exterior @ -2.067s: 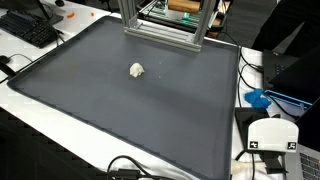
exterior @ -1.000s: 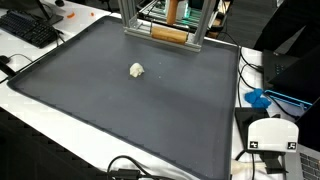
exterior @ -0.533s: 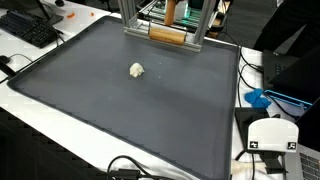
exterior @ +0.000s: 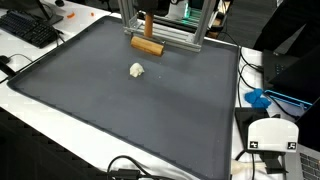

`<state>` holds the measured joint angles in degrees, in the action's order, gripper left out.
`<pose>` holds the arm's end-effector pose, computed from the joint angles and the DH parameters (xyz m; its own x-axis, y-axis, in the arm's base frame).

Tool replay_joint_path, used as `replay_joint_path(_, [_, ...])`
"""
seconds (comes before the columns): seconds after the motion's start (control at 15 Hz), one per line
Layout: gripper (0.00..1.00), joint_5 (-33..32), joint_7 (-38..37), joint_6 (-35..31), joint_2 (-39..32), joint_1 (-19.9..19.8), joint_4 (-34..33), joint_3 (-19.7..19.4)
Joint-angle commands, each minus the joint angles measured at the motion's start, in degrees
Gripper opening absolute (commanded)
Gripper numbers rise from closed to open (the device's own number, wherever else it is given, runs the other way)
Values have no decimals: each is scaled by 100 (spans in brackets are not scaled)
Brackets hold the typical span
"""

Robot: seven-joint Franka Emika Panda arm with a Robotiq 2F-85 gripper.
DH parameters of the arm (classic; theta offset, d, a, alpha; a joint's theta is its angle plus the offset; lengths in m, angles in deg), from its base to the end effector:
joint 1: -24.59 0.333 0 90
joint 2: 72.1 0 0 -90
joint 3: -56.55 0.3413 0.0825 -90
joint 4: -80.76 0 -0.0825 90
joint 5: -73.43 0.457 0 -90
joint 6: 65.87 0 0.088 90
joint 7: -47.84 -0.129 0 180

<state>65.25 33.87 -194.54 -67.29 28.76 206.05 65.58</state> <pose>0.5807 0.1301 0.4040 0.9836 0.0755 0.1635 0.0598 -0.9933 0.0990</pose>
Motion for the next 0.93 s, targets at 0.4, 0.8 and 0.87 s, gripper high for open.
replay_joint_path(0.4, [22,-98,333,24,-798,18,-455,-294])
replay_joint_path(0.8, [22,-69,595,-52,-1029,20,-472,-398])
replay_joint_path(0.87, [22,-72,604,-93,-1059,21,-466,-410])
